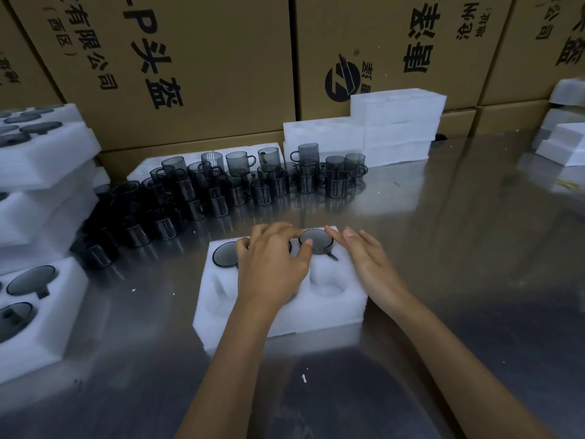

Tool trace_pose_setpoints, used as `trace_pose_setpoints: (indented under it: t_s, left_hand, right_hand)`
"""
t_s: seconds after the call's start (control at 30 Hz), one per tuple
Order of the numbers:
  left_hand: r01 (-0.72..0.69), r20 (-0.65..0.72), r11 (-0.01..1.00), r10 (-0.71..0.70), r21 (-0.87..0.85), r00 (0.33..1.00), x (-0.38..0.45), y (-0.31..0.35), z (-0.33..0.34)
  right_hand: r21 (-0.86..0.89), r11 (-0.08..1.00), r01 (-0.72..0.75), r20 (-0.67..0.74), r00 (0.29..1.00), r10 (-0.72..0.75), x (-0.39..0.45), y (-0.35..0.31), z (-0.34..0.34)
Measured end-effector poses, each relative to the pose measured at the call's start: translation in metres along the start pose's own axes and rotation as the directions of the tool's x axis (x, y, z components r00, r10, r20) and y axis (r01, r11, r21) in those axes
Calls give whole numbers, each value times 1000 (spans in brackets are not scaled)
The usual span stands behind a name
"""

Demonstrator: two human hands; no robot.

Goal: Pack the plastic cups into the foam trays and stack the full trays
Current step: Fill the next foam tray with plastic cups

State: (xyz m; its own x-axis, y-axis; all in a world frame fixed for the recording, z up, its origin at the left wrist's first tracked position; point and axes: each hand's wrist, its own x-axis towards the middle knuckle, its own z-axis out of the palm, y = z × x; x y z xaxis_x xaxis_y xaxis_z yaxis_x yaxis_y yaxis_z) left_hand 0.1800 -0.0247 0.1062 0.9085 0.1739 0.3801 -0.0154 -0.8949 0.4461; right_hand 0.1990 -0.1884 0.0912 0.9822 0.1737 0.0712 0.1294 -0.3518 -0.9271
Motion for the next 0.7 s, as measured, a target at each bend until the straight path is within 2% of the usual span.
trace_pose_setpoints:
  t_s: [0.2,0.3,0.37,0.43,0.53,0.63,0.7]
  left_hand:
    - [36,27,999,-36,-3,999,2,0,0]
    - [48,34,999,-47,-18,998,4,-1,1]
    - [48,29,999,-47,-24,998,4,-1,1]
    - [48,18,998,-47,-32,999,4,-1,3]
    - [43,11,998,-42,-49,999,3,-2,3]
    - [66,45,991,-61,-113,997,5,-3,1]
    - [158,100,925,-131,-345,986,9,-6,-5]
  right_hand:
    - [-104,995,-2,-35,999,-2,3,6,0]
    - [-100,995,21,-48,998,-26,5,6,1]
    - [53,998,17,-41,999,-15,7,4,0]
    - [223,974,-48,3,999,48,8,2,-3]
    - [328,935,-132,60,991,118,9,3,-6]
    - [411,909,-75,-21,996,92,8,10,-1]
    - [414,910,-22,-134,987,85,10,15,3]
